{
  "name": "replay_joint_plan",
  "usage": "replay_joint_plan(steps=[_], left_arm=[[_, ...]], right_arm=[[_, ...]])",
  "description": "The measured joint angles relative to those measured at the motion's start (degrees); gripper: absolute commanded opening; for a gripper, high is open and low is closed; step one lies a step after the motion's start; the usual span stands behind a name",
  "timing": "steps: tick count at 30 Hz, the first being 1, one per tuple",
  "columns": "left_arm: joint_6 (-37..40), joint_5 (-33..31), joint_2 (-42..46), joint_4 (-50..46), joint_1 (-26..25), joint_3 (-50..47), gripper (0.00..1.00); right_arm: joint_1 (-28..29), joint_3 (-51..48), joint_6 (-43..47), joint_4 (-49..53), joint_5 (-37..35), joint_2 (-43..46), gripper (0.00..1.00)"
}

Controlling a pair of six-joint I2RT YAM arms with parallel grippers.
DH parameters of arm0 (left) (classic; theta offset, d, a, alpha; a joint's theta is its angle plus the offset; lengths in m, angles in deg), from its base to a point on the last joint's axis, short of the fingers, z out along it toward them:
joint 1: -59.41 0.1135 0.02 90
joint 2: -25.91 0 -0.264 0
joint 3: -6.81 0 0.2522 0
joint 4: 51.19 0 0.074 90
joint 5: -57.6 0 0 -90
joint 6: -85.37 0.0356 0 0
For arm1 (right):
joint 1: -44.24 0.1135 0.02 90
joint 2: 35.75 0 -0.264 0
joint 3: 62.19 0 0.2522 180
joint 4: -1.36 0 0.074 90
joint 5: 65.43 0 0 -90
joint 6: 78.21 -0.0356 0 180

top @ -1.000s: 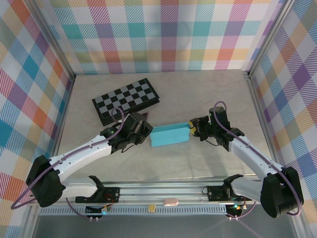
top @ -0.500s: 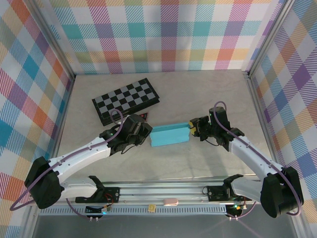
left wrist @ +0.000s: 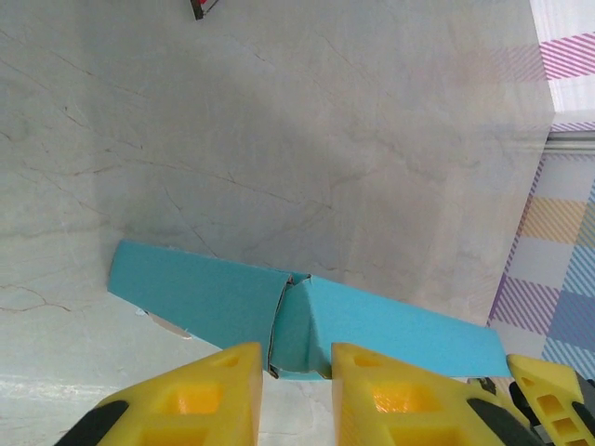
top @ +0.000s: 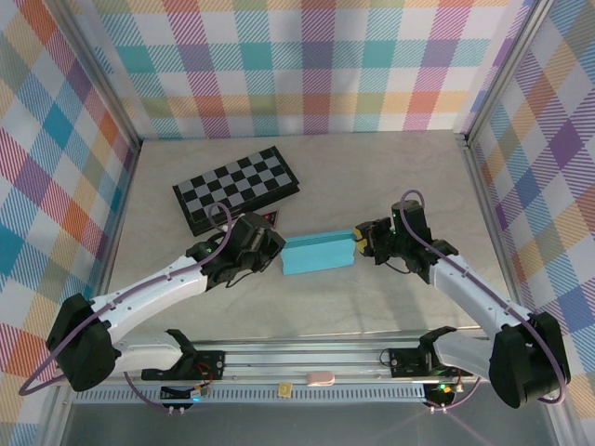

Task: Fold the paper box

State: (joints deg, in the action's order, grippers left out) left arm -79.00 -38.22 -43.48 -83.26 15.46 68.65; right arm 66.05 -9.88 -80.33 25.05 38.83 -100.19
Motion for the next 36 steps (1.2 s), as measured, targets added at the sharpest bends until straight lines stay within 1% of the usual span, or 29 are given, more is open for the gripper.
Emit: replay_joint_plan(steps=[16,27,34,36], left_arm=[[2.23,0.44,-0.39,-0.61,0.15,-0.04,0.24],[3.13,0.48,-0.24,0.74,0.15,-1.09,0.17],[3.06,0.68,0.48,3.41,0.17,-3.15,0.16],[3.08,0.68,0.63,3.69,0.17,-3.43,0.14]], right_arm=[[0.00,0.00,0.02,0.15,0.02,0.00,0.26],[0.00,-0.09,0.02,0.17,0.37,0.00,0.26],[0.00,-0.26,0.02,0.09,0.39,0.04,0.26],[0.00,-0.26,0.04,0.09,0.39,0.04,0.26]])
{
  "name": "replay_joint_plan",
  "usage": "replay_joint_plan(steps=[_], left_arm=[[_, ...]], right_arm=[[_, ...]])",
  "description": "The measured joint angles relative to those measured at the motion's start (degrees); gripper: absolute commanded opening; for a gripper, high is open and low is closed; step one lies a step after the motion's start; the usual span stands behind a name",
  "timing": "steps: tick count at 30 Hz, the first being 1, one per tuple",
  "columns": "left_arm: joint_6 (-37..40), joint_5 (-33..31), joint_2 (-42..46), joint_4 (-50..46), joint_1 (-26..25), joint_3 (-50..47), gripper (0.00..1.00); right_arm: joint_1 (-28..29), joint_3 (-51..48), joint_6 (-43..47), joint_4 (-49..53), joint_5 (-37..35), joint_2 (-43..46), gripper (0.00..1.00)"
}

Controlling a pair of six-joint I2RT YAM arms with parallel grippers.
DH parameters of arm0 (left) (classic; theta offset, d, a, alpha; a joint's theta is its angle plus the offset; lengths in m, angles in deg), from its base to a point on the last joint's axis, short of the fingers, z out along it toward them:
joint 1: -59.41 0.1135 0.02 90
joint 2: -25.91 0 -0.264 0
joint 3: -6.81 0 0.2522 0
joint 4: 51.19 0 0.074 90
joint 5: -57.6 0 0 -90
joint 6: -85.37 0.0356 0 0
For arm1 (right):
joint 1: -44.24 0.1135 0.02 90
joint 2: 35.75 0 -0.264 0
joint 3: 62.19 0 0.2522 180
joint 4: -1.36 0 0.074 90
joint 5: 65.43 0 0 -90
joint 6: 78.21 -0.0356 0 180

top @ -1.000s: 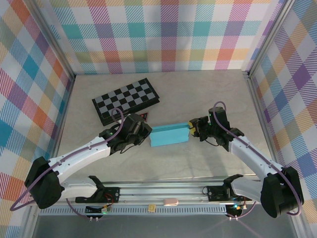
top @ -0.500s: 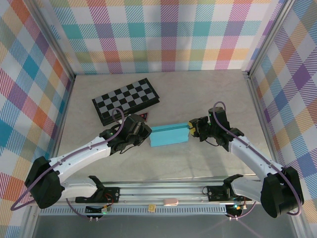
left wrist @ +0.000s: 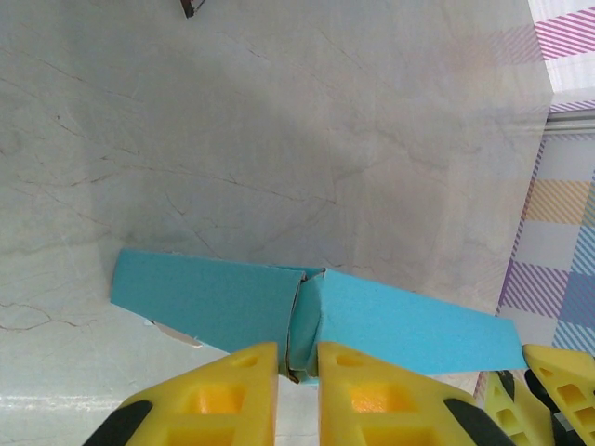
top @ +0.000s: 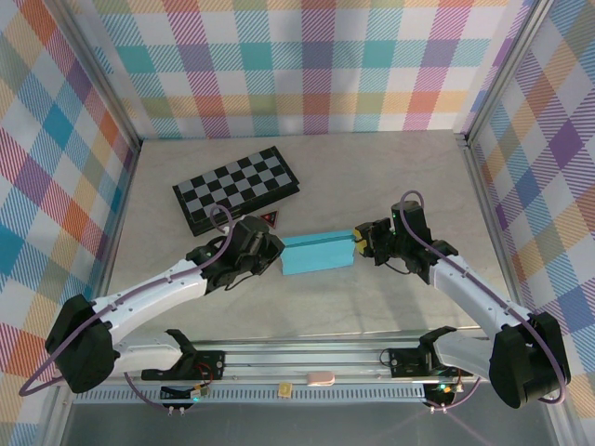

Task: Fold the paper box

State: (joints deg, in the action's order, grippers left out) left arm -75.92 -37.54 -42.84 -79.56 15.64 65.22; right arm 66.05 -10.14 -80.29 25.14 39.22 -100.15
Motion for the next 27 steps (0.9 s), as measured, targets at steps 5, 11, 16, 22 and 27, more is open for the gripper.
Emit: replay_joint_plan(steps=[5,11,16,22,27], left_arm=[[-0.13,0.00,0.74,1.60,0.00,-1.38,0.08],[-1.77,0.20,2.14,6.03,0.00,-4.87,0.04],[-2.64,0.83,2.51,7.23,0.00,-5.88,0.03],[-2.71,1.09,2.49,7.34,0.04,-5.92,0.03],[-2.84,1.20,2.49,7.37,0.04,-5.92,0.09]], right_arm=[[0.00,0.00,0.24,0.11,0.00,0.00,0.23],[0.00,-0.48,1.49,0.31,0.09,0.52,0.18],[0.00,-2.05,2.23,-0.17,0.70,2.01,0.11],[0.00,-2.97,2.86,-0.35,1.27,2.69,0.07],[-0.17,-1.38,3.93,1.70,1.70,0.94,0.01]])
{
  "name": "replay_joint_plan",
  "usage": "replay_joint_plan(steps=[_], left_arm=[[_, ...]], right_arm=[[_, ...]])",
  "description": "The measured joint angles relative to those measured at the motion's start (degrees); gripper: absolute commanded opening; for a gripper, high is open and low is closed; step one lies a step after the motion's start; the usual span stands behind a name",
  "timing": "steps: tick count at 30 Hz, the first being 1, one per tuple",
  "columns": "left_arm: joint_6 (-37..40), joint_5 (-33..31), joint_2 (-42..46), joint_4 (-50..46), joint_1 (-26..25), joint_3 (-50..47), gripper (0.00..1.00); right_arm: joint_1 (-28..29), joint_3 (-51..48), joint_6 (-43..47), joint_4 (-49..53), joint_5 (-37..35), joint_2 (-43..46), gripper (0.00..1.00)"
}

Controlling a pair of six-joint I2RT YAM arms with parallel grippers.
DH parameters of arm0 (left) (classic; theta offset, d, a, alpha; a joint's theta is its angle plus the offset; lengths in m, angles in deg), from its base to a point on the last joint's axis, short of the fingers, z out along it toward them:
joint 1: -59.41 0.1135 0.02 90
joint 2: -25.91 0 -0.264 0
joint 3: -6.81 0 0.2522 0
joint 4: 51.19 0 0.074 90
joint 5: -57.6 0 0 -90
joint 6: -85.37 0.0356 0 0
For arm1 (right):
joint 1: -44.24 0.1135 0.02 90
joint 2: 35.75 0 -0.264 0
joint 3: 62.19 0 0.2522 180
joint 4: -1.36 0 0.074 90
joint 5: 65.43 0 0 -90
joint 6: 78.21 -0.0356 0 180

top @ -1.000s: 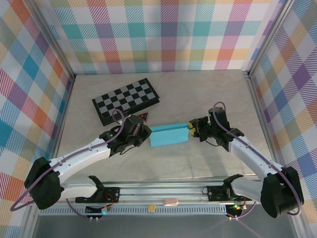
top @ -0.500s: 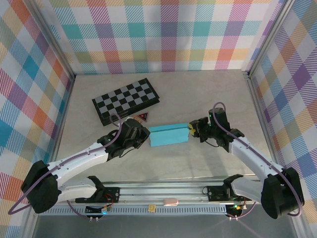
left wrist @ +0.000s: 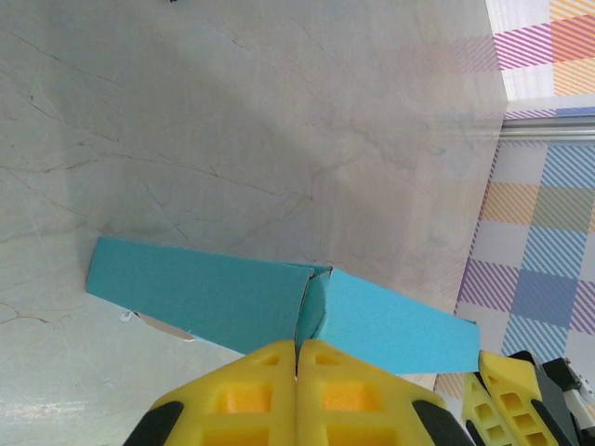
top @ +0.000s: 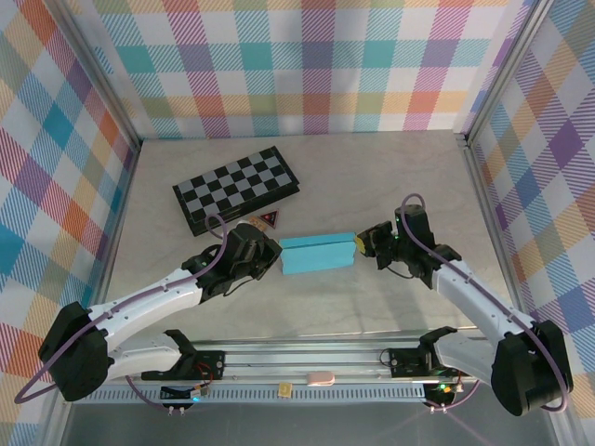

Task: Fold the paper box

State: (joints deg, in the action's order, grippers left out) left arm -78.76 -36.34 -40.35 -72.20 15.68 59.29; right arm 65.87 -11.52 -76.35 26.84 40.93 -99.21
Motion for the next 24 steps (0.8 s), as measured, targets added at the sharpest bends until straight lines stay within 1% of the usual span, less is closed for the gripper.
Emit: replay_joint_plan(steps=[2,5,6,10,15,21,24], left_arm=[[0.09,0.02,0.02,0.09,0.07,0.00,0.17],[0.00,-0.02,0.37,-0.33,0.11,0.07,0.33],[-0.13,0.02,0.63,-1.22,0.13,0.07,0.36],[-1.01,-0.02,1.79,-4.50,0.15,0.52,0.46],[-1.51,-0.24,1.88,-9.16,0.66,3.37,0.49],[-3.02,0.07,0.17,-8.70,0.81,4.09,0.49],[-3.04,0.07,-0.98,-8.00,0.81,4.20,0.46]], right_arm=[[-0.26,1.73,0.66,2.05,0.44,-1.38,0.00],[-0.35,3.76,1.73,4.92,0.63,-2.64,0.00],[-0.35,4.17,2.08,5.81,0.66,-2.78,0.00],[-0.35,4.76,2.78,7.48,0.70,-2.75,0.00],[-0.35,4.79,3.32,8.13,0.68,-2.32,0.00],[-0.35,4.68,3.32,8.48,0.74,-1.95,0.00],[-0.33,4.68,3.32,8.48,0.87,-1.95,0.00]])
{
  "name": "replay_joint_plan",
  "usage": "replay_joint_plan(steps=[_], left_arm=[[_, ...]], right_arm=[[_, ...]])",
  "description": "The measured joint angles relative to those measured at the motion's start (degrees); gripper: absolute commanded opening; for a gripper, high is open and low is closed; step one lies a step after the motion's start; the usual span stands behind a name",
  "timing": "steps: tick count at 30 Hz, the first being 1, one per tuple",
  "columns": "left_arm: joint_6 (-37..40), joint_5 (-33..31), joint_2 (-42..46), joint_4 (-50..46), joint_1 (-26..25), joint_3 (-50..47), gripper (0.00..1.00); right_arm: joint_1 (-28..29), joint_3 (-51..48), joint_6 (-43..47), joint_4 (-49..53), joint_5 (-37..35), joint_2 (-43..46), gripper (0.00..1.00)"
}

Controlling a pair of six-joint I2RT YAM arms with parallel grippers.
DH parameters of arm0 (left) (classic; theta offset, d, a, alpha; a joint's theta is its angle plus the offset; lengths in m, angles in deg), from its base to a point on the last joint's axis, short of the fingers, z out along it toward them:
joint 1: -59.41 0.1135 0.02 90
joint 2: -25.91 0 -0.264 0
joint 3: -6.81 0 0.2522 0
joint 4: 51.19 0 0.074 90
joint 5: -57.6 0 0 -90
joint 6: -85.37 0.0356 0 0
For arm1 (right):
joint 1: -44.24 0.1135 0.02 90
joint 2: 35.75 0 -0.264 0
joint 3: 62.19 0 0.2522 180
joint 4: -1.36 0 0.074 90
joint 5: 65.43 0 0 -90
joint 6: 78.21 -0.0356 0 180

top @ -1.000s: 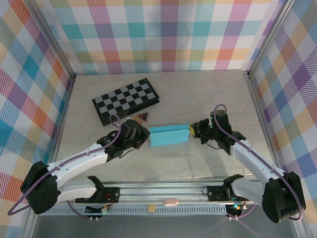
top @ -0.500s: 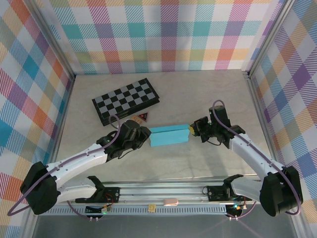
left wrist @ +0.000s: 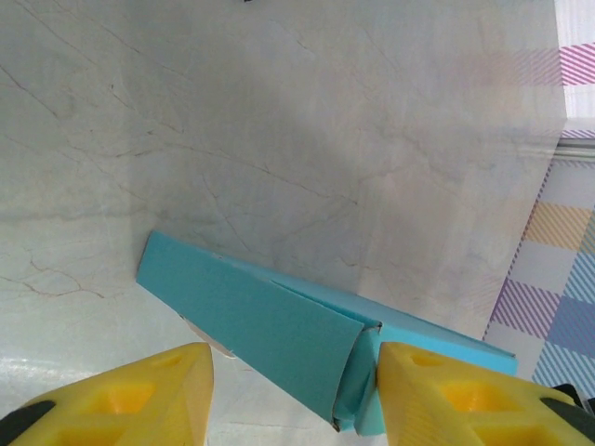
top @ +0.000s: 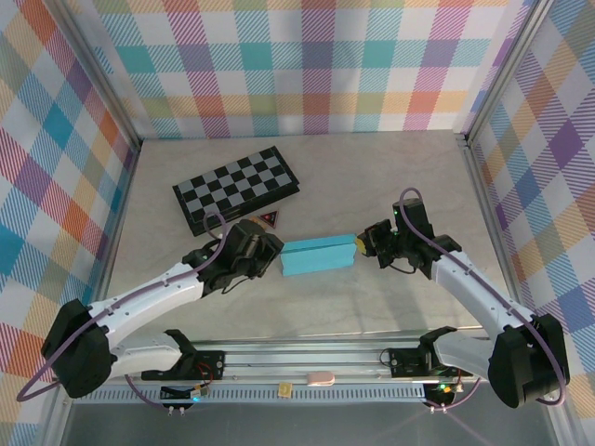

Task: Fold the paper box

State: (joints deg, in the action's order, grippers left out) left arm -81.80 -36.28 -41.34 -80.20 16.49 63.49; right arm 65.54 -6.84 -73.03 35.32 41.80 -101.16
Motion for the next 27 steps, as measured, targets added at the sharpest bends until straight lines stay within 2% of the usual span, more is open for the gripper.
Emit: replay_joint_plan(steps=[3,7,9,17,19,24,27], left_arm=[[-0.09,0.02,-0.63,1.05,0.22,0.11,0.40],[-1.20,0.44,-0.92,4.24,0.37,-0.63,0.21],[-1.57,0.59,-0.92,6.84,0.35,-1.51,0.15],[-1.99,-0.96,-0.96,12.13,-0.28,-3.78,0.10],[-1.95,-1.57,-1.22,12.44,-0.61,-3.76,0.10],[-1.44,-1.66,-2.21,12.31,-1.73,-2.78,0.09],[-0.81,-1.44,-2.67,11.63,-2.47,-2.03,0.09]], right_arm=[[0.02,0.00,0.00,0.00,-0.02,0.00,0.00],[0.02,0.00,0.00,-0.02,0.00,0.00,0.00],[0.02,-0.02,0.00,-0.04,-0.04,-0.02,0.00],[-0.02,0.26,0.00,0.39,-0.26,-0.11,0.00],[-0.02,1.27,0.09,1.92,-0.55,-0.46,0.08],[0.59,5.84,1.62,11.08,-3.93,-0.96,0.46],[3.15,8.20,1.36,17.70,-7.45,-0.11,0.57]])
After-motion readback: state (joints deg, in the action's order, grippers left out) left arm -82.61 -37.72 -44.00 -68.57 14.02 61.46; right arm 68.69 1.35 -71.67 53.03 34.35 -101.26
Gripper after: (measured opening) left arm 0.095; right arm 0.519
